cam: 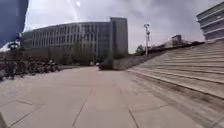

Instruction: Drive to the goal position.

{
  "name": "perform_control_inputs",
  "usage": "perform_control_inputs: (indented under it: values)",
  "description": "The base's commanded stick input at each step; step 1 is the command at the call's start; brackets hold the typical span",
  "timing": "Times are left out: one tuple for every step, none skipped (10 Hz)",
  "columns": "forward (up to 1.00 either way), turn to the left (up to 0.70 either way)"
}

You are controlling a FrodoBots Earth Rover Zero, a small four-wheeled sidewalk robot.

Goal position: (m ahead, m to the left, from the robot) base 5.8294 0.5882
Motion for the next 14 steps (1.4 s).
perform_control_inputs:
  values:
    - [1.0,0.0]
    - [1.0,0.0]
    - [1.0,0.0]
    - [1.0,0.0]
    - [1.0,0.0]
    - [1.0,0.0]
    - [1.0,0.0]
    - [1.0,0.0]
    - [1.0,0.0]
    - [1.0,0.0]
    - [1.0,0.0]
    - [1.0,0.0]
    - [1.0,0.0]
    - [1.0,0.0]
